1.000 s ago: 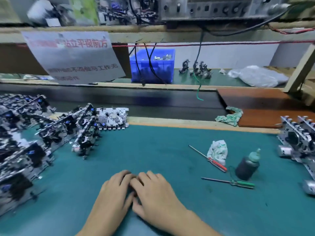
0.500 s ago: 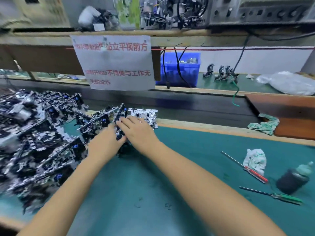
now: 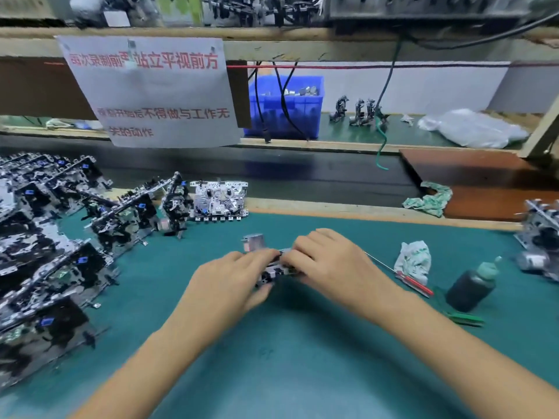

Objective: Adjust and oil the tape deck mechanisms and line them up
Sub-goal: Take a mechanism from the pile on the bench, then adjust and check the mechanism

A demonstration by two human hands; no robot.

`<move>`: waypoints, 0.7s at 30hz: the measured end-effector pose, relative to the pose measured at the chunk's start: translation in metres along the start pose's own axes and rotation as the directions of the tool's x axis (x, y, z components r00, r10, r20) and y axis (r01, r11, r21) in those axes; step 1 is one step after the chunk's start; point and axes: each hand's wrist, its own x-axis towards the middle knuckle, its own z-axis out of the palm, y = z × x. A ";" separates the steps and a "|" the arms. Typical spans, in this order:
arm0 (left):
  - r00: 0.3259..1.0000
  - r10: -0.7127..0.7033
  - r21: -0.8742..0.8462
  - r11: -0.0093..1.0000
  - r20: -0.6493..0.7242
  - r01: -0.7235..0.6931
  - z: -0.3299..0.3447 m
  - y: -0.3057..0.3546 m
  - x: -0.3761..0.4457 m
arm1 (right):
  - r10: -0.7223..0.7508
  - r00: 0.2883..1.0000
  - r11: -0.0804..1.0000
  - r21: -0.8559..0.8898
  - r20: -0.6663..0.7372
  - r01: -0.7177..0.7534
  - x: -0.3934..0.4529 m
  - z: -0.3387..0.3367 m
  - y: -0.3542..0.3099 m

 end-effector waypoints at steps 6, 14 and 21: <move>0.961 0.189 -0.186 0.956 -0.200 -0.227 0.048 0.076 -0.005 | 0.095 0.995 0.993 -0.075 -0.007 -0.095 -0.111 -0.033 -0.002; 0.991 0.064 -0.580 0.814 0.116 0.015 0.069 0.080 -0.011 | 0.088 0.996 0.996 -0.017 0.002 -0.088 -0.164 -0.033 -0.014; 0.945 0.069 -0.770 0.600 0.321 0.218 0.076 0.082 0.001 | 0.503 0.857 0.835 0.316 -0.108 -0.450 -0.169 -0.040 -0.002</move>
